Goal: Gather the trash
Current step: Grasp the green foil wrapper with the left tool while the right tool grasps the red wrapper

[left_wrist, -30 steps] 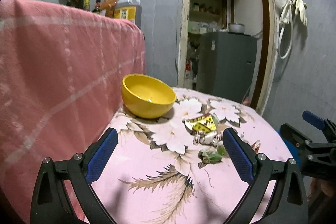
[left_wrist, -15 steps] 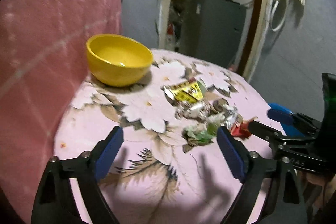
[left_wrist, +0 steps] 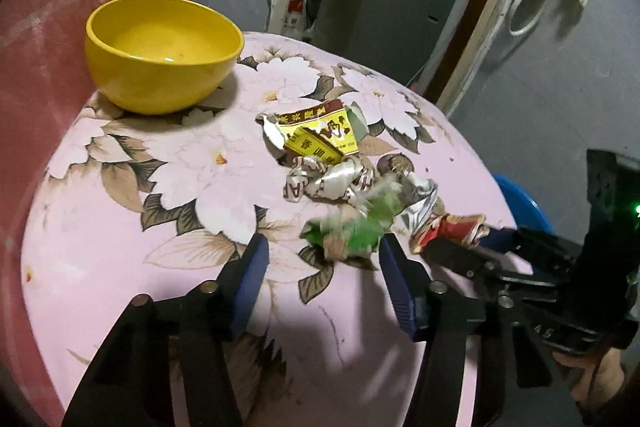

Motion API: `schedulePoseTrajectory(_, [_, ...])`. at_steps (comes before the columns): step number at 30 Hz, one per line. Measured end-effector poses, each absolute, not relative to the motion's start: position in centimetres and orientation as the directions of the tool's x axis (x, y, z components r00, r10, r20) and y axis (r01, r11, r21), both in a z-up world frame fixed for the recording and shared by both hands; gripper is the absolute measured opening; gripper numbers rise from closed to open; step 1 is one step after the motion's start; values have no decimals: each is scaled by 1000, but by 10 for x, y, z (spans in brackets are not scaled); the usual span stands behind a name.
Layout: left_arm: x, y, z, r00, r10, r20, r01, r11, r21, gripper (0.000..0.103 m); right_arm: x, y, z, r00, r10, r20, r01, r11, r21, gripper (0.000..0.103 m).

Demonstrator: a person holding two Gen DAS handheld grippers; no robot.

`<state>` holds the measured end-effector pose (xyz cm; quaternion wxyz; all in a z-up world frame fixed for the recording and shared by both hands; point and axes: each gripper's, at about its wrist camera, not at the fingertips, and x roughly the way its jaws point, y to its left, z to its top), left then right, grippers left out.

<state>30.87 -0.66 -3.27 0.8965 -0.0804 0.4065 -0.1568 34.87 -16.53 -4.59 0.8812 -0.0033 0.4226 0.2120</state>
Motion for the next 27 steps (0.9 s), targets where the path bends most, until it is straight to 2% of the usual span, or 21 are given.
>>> schedulePoseTrajectory(2, [312, -7, -33, 610, -363, -704, 224, 932, -286, 43, 350, -166, -47, 542, 386, -746, -382, 904, 191, 45])
schedulePoseTrajectory(6, [316, -11, -32, 601, -380, -704, 240, 925, -295, 39, 350, -169, -47, 539, 400, -741, -379, 901, 210, 40])
schedulePoseTrajectory(8, [318, -13, -32, 591, -387, -708, 248, 922, -297, 31, 350, -172, -46, 543, 403, -737, -374, 902, 218, 36])
schedulePoseTrajectory(12, [318, -17, -31, 592, -392, -704, 261, 920, -293, 21, 348, -175, -45, 550, 410, -727, -369, 901, 229, 31])
schedulePoseTrajectory(14, [318, -18, -30, 595, -394, -701, 264, 919, -292, 17, 347, -177, -44, 556, 412, -722, -366, 901, 233, 20])
schedulePoseTrajectory(22, [319, -20, -31, 600, -392, -697, 262, 920, -292, 3, 338, -185, -41, 584, 408, -702, -347, 907, 239, 19])
schedulePoseTrajectory(27, [312, -23, -25, 619, -389, -683, 270, 921, -280, 0, 328, -193, -35, 613, 414, -673, -334, 908, 254, 19])
